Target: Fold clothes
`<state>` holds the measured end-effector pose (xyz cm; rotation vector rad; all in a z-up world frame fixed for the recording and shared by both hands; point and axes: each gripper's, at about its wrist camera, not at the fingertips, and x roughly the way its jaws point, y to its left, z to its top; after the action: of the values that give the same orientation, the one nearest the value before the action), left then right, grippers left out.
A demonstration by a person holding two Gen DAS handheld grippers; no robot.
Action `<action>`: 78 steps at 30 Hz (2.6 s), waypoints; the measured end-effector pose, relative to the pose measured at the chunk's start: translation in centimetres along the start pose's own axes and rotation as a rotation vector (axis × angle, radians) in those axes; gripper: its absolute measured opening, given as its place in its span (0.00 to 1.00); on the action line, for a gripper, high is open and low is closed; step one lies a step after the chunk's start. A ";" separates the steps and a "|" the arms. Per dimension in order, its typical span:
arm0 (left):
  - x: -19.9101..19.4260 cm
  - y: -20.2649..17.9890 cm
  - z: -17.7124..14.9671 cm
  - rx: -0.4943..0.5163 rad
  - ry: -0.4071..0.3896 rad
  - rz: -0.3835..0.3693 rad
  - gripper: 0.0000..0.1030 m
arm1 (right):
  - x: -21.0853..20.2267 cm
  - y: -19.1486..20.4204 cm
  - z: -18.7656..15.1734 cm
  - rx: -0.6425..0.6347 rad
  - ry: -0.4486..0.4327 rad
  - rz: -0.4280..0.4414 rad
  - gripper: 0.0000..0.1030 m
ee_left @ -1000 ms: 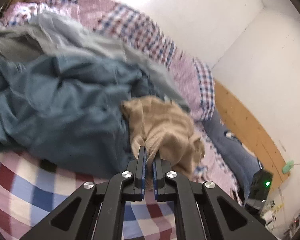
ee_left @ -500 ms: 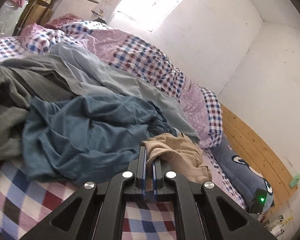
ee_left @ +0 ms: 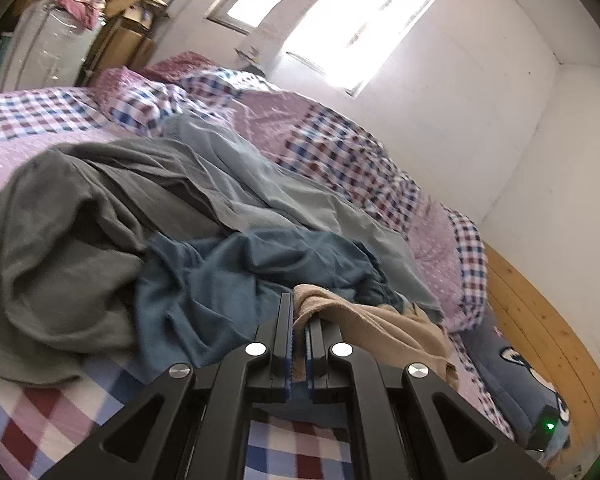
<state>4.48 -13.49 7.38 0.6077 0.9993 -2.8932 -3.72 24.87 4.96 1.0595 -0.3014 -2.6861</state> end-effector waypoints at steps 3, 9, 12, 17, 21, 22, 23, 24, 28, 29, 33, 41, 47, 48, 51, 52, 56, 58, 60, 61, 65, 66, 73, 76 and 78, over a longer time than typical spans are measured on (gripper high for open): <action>-0.2 0.7 0.3 -0.018 -0.011 0.019 0.03 | -0.1 -1.8 1.1 0.029 -0.016 -0.020 0.82; -0.4 1.7 0.6 -0.038 -0.019 0.049 0.03 | 0.6 -3.8 2.8 0.034 -0.008 -0.054 0.62; -0.2 1.7 0.4 -0.041 -0.005 0.043 0.03 | 1.4 -3.8 3.3 0.032 -0.005 -0.045 0.62; 0.3 1.7 0.0 -0.042 0.031 0.042 0.03 | 3.1 -2.6 4.0 -0.011 -0.014 -0.039 0.61; 0.5 1.8 -0.2 -0.020 0.054 0.047 0.03 | 4.5 -2.5 4.3 0.002 -0.009 -0.058 0.51; 0.5 1.9 -0.3 -0.018 0.059 0.048 0.03 | 4.8 -2.6 4.3 0.007 -0.007 -0.065 0.49; 0.5 2.0 -0.3 -0.017 0.065 0.047 0.03 | 5.2 -2.6 4.3 0.013 -0.002 -0.069 0.47; 0.5 2.1 -0.4 -0.017 0.072 0.044 0.03 | 5.4 -2.7 4.3 0.017 0.002 -0.074 0.46; 0.5 2.4 -0.5 -0.011 0.096 0.039 0.03 | 6.5 -2.7 4.2 0.026 0.023 -0.088 0.32; 0.5 2.5 -0.6 -0.010 0.101 0.037 0.03 | 6.6 -2.8 4.1 0.026 0.029 -0.093 0.23; 0.5 2.5 -0.6 -0.005 0.124 0.034 0.03 | 6.1 -2.9 4.0 0.041 0.019 -0.108 0.08; 0.8 2.3 -0.9 -0.006 0.166 0.047 0.03 | 0.2 -4.3 3.3 0.118 -0.094 -0.168 0.03; 1.4 1.4 -1.5 -0.013 0.187 0.069 0.03 | -4.8 -5.7 2.2 0.199 -0.171 -0.221 0.02; 1.5 1.3 -1.7 -0.014 0.192 0.078 0.03 | -5.4 -6.1 2.0 0.211 -0.170 -0.237 0.02; 1.9 1.1 -2.2 -0.023 0.211 0.115 0.03 | -6.1 -8.4 0.9 0.281 -0.124 -0.256 0.03; 2.1 1.0 -2.4 -0.026 0.217 0.128 0.03 | -6.1 -9.2 0.6 0.308 -0.108 -0.249 0.05; 2.5 1.2 -3.1 -0.050 0.237 0.167 0.03 | -5.6 -11.3 0.3 0.383 -0.058 -0.194 0.06; 2.6 1.4 -3.3 -0.062 0.242 0.179 0.03 | -5.3 -11.2 0.4 0.386 -0.058 -0.151 0.11; 2.7 1.5 -3.5 -0.069 0.247 0.188 0.03 | -4.9 -10.8 0.7 0.379 -0.053 -0.122 0.29; 2.8 1.5 -3.6 -0.069 0.249 0.192 0.03 | -4.7 -10.5 0.8 0.369 -0.047 -0.111 0.40; 3.1 1.6 -3.7 -0.062 0.247 0.204 0.03 | -3.6 -8.4 1.5 0.259 -0.009 -0.119 0.42; 3.1 1.6 -3.7 -0.063 0.246 0.206 0.03 | -3.3 -7.8 1.6 0.212 0.004 -0.130 0.42; 3.5 1.5 -3.7 -0.068 0.253 0.201 0.03 | -0.8 -5.8 1.1 -0.001 0.113 -0.198 0.42; 3.6 1.6 -3.6 -0.075 0.256 0.198 0.03 | 0.1 -5.0 0.9 -0.085 0.143 -0.218 0.42; 3.6 1.7 -3.5 -0.080 0.256 0.196 0.03 | 0.3 -4.1 0.8 -0.162 0.131 -0.255 0.42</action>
<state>2.63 -12.36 2.55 1.0273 1.0094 -2.6384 -5.12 28.72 4.23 1.2921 0.0796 -2.7817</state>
